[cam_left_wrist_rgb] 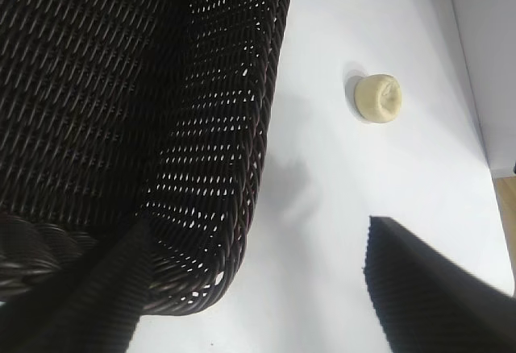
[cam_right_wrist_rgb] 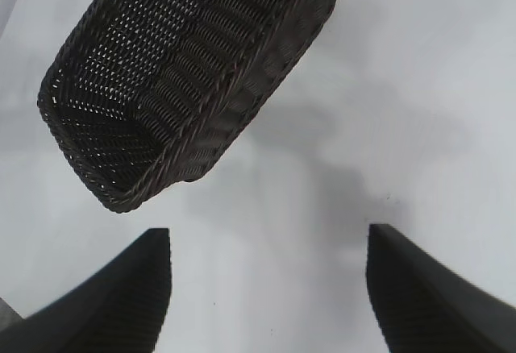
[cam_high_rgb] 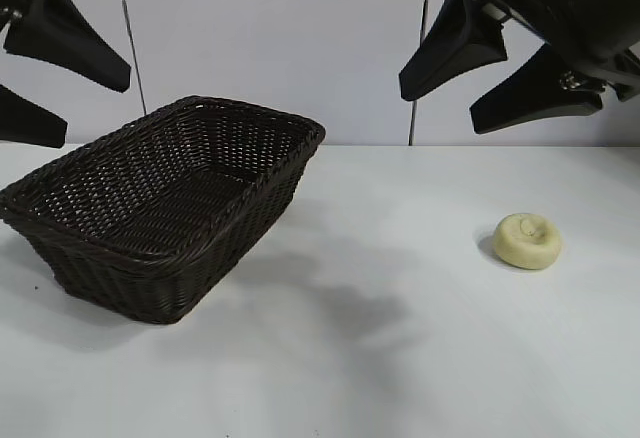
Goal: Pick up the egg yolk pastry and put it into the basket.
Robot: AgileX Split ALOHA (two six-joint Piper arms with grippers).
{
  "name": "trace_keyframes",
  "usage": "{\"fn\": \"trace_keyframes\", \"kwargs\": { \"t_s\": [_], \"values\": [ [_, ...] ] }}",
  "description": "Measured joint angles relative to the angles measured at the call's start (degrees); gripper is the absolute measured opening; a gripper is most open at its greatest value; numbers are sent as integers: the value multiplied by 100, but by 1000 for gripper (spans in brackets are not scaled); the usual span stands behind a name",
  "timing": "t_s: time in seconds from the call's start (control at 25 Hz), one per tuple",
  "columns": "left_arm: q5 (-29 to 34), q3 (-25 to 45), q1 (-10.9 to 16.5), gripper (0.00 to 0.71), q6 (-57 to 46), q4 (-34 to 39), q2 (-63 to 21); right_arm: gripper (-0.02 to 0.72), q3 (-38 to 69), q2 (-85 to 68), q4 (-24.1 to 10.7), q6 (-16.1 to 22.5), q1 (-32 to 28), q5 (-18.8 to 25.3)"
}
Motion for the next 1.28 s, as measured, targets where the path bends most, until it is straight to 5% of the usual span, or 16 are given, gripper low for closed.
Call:
{"fn": "trace_keyframes", "kwargs": {
  "t_s": [1.28],
  "values": [
    [-98,0,0,535,-161,0,0,498,0,0,5,0,0,0]
  ]
}}
